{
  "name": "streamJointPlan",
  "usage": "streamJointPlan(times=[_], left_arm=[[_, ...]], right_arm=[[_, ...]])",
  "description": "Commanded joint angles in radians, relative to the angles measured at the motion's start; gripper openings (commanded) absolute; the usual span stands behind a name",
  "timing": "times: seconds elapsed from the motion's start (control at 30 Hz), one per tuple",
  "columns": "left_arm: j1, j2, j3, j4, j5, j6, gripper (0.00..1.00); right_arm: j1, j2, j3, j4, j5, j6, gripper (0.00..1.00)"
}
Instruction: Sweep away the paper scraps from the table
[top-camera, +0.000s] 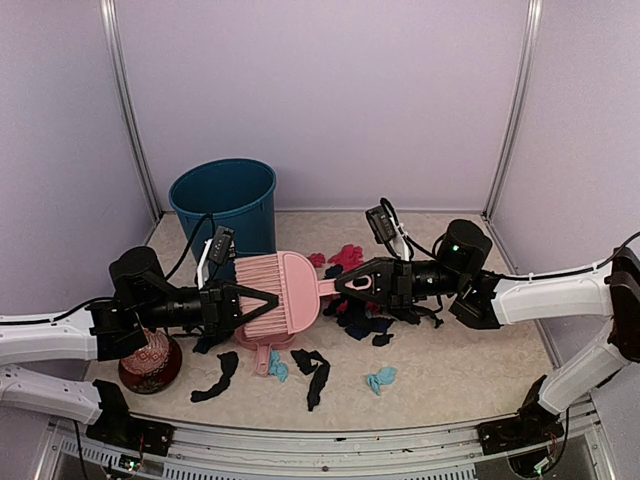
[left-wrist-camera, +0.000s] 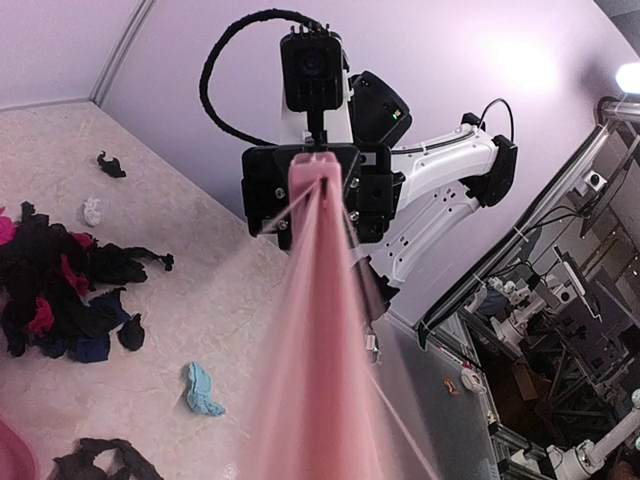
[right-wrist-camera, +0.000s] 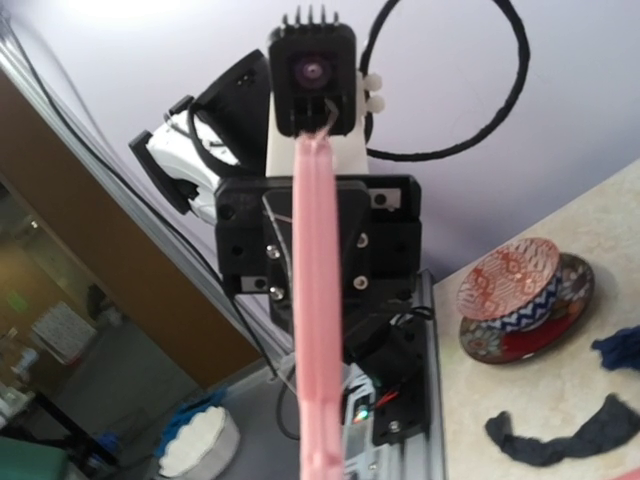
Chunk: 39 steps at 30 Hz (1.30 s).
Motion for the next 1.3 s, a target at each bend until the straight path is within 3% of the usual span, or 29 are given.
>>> streamJointPlan(times=[0.0,0.1,0.13,0.2,0.23,0.33,0.53,0.7,0.97,1.27], left_arm=[[-0.005,-0.015,-0.014,0.019,-0.017,0.018,0.00],[-0.007,-0.013,-0.014,0.018,-0.023,0.019,0.00],[-0.008,-0.012,-0.012,0.013,-0.027,0.018,0.04],[-0.008,-0.016,-0.010,-0.004,-0.049,0.016,0.31],[-0.008,-0.021,-0.010,-0.017,-0.068,0.014,0.58],[-0.009,-0.044,-0.007,-0.078,-0.144,0.013,0.96],[-0.055,-0.100,0.007,-0.284,-0.427,-0.025,0.99],[-0.154,-0.115,0.027,-0.456,-0.671,-0.081,0.99],[-0.263,-0.019,0.067,-0.672,-0.865,-0.274,0.98],[-0.340,0.207,0.186,-0.860,-0.969,-0.417,0.96]], right_arm=[[0.014,0.007,0.013,0.045,0.004,0.016,0.00],[0.017,-0.006,0.004,0.051,0.025,0.017,0.00],[0.018,-0.016,0.000,0.043,0.038,0.010,0.00],[0.017,-0.046,-0.004,0.003,0.060,-0.015,0.00],[0.016,-0.061,-0.003,-0.030,0.077,-0.033,0.00],[0.012,-0.126,0.018,-0.182,0.128,-0.117,0.00],[-0.011,-0.302,0.093,-0.629,0.327,-0.355,0.00],[-0.019,-0.418,0.117,-0.856,0.559,-0.484,0.00],[-0.024,-0.470,0.088,-0.964,0.806,-0.555,0.00],[-0.030,-0.458,0.050,-0.969,0.843,-0.578,0.00]])
